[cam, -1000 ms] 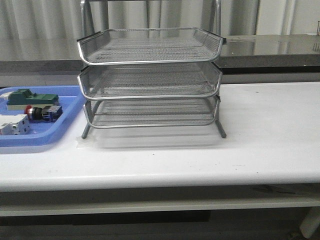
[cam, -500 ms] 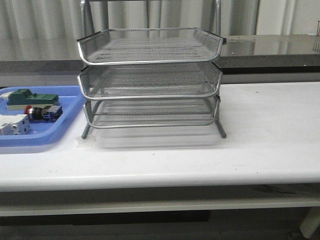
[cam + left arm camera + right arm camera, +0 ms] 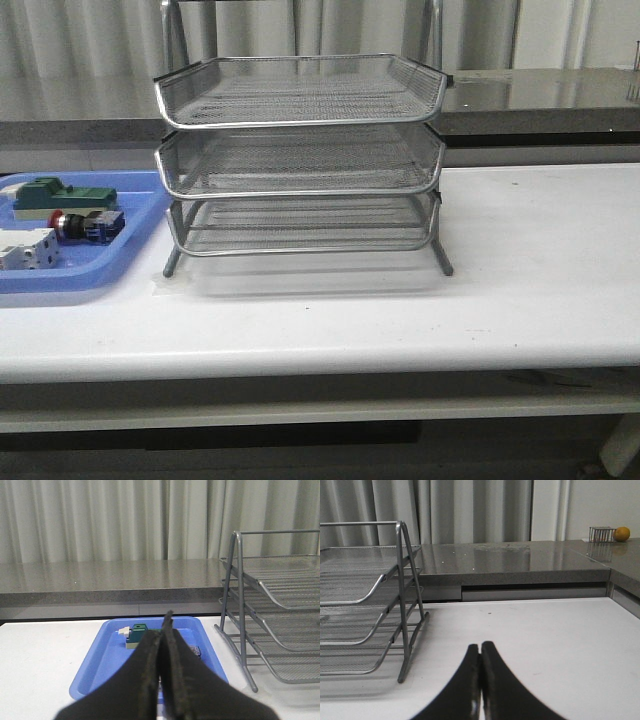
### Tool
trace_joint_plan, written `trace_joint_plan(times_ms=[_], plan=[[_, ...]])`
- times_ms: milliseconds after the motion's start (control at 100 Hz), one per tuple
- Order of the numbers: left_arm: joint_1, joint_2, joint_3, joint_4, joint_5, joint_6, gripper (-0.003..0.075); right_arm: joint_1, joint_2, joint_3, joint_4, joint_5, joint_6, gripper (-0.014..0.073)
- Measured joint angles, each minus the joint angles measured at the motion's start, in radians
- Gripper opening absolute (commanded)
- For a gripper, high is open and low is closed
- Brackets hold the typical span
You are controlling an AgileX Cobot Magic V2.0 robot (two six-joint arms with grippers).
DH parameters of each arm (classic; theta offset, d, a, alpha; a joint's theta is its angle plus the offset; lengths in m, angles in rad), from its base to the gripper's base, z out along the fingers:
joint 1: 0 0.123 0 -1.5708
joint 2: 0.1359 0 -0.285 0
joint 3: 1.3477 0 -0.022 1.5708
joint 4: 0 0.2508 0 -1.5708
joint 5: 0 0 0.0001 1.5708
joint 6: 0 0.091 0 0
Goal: Place button on rack with both arms
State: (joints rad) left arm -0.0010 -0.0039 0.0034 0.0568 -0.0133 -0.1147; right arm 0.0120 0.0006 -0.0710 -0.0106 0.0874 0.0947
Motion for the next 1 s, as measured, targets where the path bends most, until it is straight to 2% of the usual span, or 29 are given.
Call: trace_joint_plan(times_ms=[240, 480, 640, 1000], plan=[[0.000, 0.000, 0.000, 0.000, 0.000, 0.000, -0.0020, 0.000, 0.195, -0.277, 0.011, 0.286, 0.000, -0.0065], [0.000, 0.000, 0.000, 0.000, 0.000, 0.000, -0.0020, 0.000, 0.475, -0.512, 0.097, 0.538, 0.000, -0.0065], [0.000, 0.000, 0.000, 0.000, 0.000, 0.000, -0.0020, 0.000, 0.633, -0.580, 0.212, 0.543, 0.000, -0.0065], [0.000, 0.000, 0.000, 0.000, 0.000, 0.000, -0.0020, 0.000, 0.864, -0.585, 0.559, 0.436, 0.000, -0.0062]])
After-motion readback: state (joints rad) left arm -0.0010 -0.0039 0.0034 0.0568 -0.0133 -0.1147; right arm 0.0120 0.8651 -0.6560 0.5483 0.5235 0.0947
